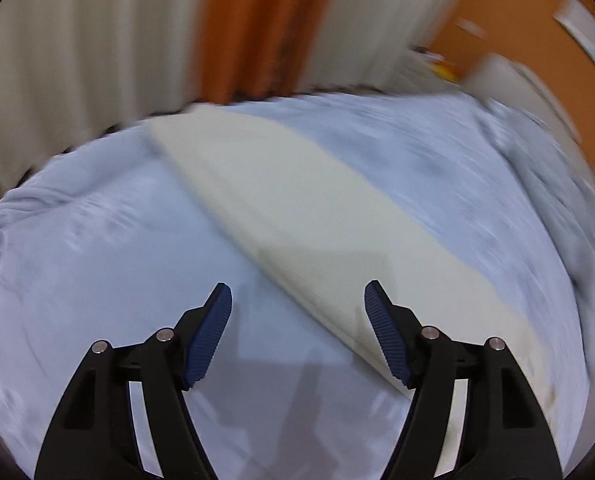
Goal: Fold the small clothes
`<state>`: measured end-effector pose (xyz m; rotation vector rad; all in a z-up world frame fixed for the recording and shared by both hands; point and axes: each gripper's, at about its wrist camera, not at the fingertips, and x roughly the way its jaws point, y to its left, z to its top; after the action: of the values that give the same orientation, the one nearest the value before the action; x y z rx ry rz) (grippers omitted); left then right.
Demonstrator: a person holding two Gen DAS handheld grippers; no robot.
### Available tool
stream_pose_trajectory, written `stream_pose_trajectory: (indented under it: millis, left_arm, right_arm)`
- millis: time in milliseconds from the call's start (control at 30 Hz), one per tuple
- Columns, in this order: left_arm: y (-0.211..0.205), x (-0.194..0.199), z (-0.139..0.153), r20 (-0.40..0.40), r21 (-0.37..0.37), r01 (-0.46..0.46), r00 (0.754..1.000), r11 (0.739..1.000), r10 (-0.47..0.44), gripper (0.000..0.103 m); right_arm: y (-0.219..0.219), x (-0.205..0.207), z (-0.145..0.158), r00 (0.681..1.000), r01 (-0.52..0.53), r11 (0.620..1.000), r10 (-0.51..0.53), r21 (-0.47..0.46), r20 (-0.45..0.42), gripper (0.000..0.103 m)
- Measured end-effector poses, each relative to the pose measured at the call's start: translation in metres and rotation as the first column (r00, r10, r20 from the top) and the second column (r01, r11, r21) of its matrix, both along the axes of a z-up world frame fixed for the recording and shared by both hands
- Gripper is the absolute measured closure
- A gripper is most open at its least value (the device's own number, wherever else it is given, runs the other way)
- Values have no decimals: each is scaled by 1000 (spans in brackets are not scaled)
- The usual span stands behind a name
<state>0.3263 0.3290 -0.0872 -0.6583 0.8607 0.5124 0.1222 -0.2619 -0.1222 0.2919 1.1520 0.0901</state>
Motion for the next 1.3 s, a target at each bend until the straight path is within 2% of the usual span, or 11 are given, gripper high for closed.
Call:
stream_pose_trajectory:
  millis: [167,233,267,367,467,633,833,933,1100,1167,1300]
  left_arm:
    - [50,20,-18,-32,-57,-119,993,991,118,44]
    - [50,26,-19,-40,-41,-133,990,990,132,76]
    - [51,33,-18,-44,-72,-98,995,993,95,93]
    - [42,42,11,17,-16,-45,999,999,46,95]
    - [-14,47,67,143,114,140,977,984,-156,95]
    - [-179,30,137,301,197,504,785,841,-541,95]
    - [-318,-13,63,127,132,771,610,622,-782,91]
    - [-310,-30,22,69,71,758,645,649,-761,91]
    - [-253,-31,-7,71,-21,661,749,750,-658,91]
    - [-232,-13,-12,108,-157,594,804,789,-584,91]
    - [-204,6,-19,150,-320,513,858,796,-492,77]
  right_arm:
    - [32,-16,-12,996,-68,994,72,-90,48,45]
    - [43,-18,-16,992,-101,987,109,-124,60,32]
    - [46,-18,-17,990,-112,984,122,-139,65,29]
    - [53,-20,-16,988,-123,980,136,-156,76,20]
    - [51,-20,-19,988,-114,985,127,-133,91,16]
    - [45,-22,-17,988,-106,990,115,-91,105,12]
    - [43,-24,-10,988,-101,992,109,-78,109,15]
    - [38,-25,-4,991,-78,996,83,-51,101,18]
    - [41,7,34,990,-2,1000,3,-2,138,18]
    - [55,43,54,985,-21,1000,22,-11,173,18]
    - [78,132,84,969,17,999,-24,29,245,18]
